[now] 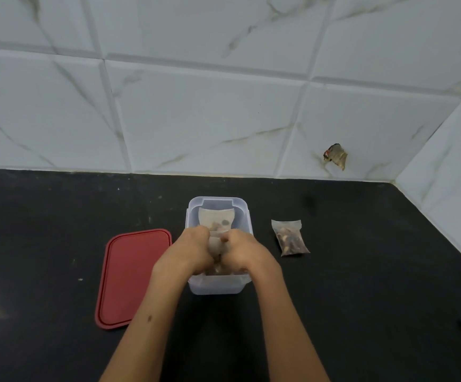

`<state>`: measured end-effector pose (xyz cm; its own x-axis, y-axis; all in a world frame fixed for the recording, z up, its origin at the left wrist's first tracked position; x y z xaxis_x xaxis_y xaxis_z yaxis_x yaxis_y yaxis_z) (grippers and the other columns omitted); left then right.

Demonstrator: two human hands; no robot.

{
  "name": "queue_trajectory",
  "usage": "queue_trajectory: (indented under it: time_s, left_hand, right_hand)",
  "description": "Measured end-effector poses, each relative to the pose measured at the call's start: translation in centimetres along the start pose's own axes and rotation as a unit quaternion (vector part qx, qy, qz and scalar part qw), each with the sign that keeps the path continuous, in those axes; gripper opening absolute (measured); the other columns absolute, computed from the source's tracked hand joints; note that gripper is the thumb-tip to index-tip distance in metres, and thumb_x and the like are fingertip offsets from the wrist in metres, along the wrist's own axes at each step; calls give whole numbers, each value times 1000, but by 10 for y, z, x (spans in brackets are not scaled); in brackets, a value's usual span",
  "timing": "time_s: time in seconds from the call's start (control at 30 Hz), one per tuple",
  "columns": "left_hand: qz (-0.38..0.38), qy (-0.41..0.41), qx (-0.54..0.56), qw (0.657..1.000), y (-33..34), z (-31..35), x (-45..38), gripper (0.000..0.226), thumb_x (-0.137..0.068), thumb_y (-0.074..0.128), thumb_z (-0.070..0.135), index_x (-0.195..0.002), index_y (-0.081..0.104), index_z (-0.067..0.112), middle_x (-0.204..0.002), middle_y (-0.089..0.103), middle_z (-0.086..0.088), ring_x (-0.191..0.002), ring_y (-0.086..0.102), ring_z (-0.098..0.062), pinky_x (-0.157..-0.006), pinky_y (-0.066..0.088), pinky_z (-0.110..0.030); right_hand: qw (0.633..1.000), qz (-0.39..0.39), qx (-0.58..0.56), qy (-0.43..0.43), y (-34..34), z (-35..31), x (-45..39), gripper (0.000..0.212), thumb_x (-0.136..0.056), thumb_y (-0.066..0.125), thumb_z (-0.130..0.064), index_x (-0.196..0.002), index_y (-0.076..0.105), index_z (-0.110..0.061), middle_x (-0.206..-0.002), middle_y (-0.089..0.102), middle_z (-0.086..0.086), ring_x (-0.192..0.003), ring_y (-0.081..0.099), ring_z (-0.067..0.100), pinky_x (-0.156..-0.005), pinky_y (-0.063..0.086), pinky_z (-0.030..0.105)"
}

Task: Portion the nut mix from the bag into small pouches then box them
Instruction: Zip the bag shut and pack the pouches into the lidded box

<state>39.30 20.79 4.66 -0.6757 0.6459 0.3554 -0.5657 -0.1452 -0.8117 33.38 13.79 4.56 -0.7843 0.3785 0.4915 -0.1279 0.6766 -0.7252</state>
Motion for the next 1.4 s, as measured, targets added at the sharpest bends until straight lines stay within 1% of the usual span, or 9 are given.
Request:
queue_trajectory:
  time_s: [0.23, 0.37, 0.5, 0.6, 0.7, 0.83, 1.0, 1.23, 1.4]
  left_hand:
    - [5, 15, -72, 997, 8, 9, -6, 25, -86, 56, 5, -111, 59, 3, -114, 62, -13, -104, 60, -25, -82, 49, -29]
    - [105, 43, -17, 993, -1, 18, -2, 28, -86, 58, 9, -114, 58, 7, -119, 51, -7, -105, 53, -22, -76, 41, -25]
    - [225, 146, 166, 949, -12, 63, 12, 29, -92, 57, 16, -121, 60, 16, -116, 61, 4, -106, 57, -8, -90, 45, -21]
    - [137, 225, 319, 911, 12, 110, 12, 18, -92, 58, 14, -106, 66, 23, -96, 68, 12, -88, 62, 7, -76, 47, -11]
    - [89, 186, 365, 908, 45, 132, -10, 19, -96, 53, 20, -110, 66, 20, -100, 68, 6, -93, 62, -2, -81, 49, -16]
    - [77, 34, 453, 888, 86, 124, -55, 15, -98, 48, 26, -98, 61, 19, -99, 63, 2, -91, 59, -10, -73, 46, -20]
    - [68, -67, 473, 876, 121, 114, -91, 27, -95, 47, 44, -95, 59, 20, -118, 56, -8, -106, 57, -21, -94, 50, -42]
    - [99, -62, 480, 870, 113, 119, -93, 43, -97, 45, 43, -64, 61, 19, -97, 66, -10, -101, 62, -26, -93, 50, -45]
    - [154, 37, 463, 872, 67, 134, -67, 49, -97, 48, 41, -59, 61, 12, -69, 64, -7, -80, 65, -24, -83, 53, -44]
  right_hand:
    - [996, 90, -5, -3, -2, -1, 0, 36, -87, 59, -11, -123, 55, -13, -115, 61, 11, -89, 56, 21, -72, 49, 31]
    - [974, 214, -65, -42, -45, 11, 30, 44, -88, 59, -9, -130, 52, -22, -125, 56, 2, -109, 56, 19, -89, 47, 29]
    - [939, 297, -173, -5, -84, 57, 40, 37, -89, 62, -18, -126, 58, -22, -124, 59, 0, -109, 58, 14, -95, 49, 37]
    - [910, 342, -225, 63, -98, 109, 30, 30, -88, 61, -19, -118, 63, -18, -118, 64, 3, -107, 58, 17, -88, 44, 25]
    - [887, 358, -262, 128, -99, 156, 11, 26, -87, 60, -19, -112, 65, -16, -113, 66, 6, -106, 58, 21, -81, 40, 23]
    - [855, 354, -321, 199, -84, 198, -10, 30, -87, 61, -25, -114, 62, -12, -115, 63, 9, -106, 58, 25, -80, 45, 28]
    - [847, 313, -371, 217, -72, 211, -38, 39, -88, 60, -29, -121, 55, -9, -120, 59, 10, -108, 57, 25, -80, 46, 31]
    - [808, 335, -437, 210, -68, 216, -44, 17, -82, 63, -14, -98, 59, -16, -105, 63, 6, -90, 61, 19, -77, 54, 33]
    - [778, 409, -461, 125, -92, 192, -12, 11, -84, 63, -10, -84, 60, -21, -91, 65, 2, -80, 63, 15, -70, 56, 32]
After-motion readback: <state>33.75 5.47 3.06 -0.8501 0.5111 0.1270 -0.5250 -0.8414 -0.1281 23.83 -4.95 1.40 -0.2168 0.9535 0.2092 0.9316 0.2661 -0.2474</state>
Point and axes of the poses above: each hand's wrist, its own x-axis away from the middle knuckle, its own y-axis out of the palm, z = x × y, the point moved 8 cm from there along -x, towards the middle knuckle
